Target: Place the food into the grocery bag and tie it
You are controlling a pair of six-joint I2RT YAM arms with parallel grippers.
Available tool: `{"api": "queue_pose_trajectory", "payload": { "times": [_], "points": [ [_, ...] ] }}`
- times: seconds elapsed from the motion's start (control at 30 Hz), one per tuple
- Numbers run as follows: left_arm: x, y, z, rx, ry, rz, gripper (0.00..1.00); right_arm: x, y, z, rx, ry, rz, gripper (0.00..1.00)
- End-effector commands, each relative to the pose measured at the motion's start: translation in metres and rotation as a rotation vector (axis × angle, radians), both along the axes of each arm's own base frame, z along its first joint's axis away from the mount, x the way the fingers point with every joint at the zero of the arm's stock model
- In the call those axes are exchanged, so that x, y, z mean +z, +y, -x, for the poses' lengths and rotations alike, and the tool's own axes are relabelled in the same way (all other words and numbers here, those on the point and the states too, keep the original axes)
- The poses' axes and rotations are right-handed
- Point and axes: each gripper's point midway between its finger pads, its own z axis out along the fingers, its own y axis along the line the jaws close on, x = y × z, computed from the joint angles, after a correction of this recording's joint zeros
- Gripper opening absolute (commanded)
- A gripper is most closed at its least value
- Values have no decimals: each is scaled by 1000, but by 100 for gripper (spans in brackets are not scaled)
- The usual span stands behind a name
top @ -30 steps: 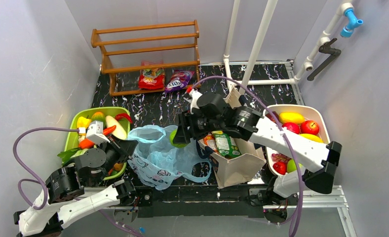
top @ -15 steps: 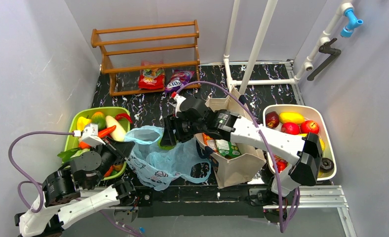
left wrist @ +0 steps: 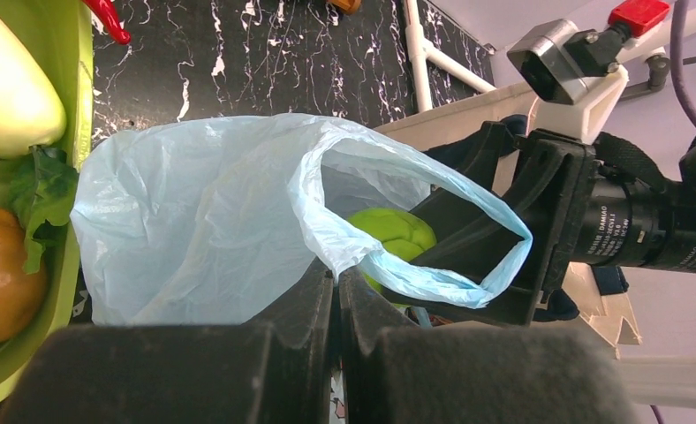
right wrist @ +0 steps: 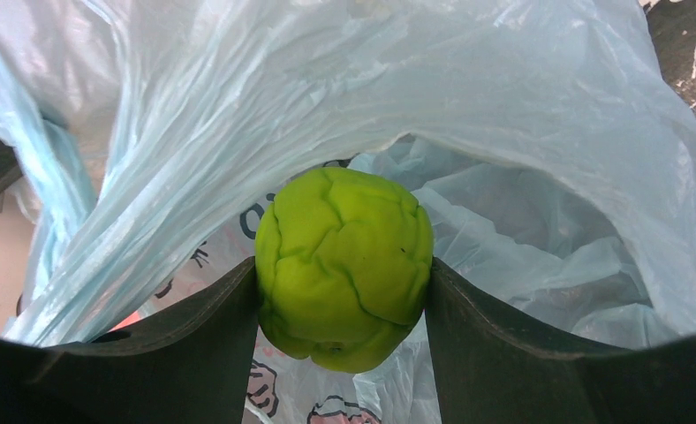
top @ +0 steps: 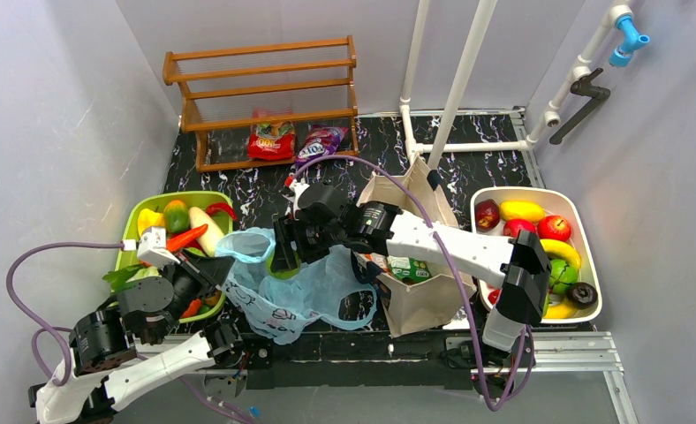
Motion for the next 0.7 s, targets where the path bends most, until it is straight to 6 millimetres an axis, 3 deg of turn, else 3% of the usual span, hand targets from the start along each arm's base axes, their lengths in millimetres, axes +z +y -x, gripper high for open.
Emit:
{"api": "queue_pose_trajectory", "payload": {
  "times": [0.0, 0.23, 0.67],
  "points": [
    [1, 12, -1, 47, -9, 0, 0, 34, 15, -1, 4, -36, -93, 73],
    [0, 14, -1, 51, -8, -3, 0, 37, 15, 5, 45, -47, -93, 82],
    [1, 16, -1, 56, -6, -11, 0, 41, 5, 12, 97, -77, -35, 87]
  ]
}}
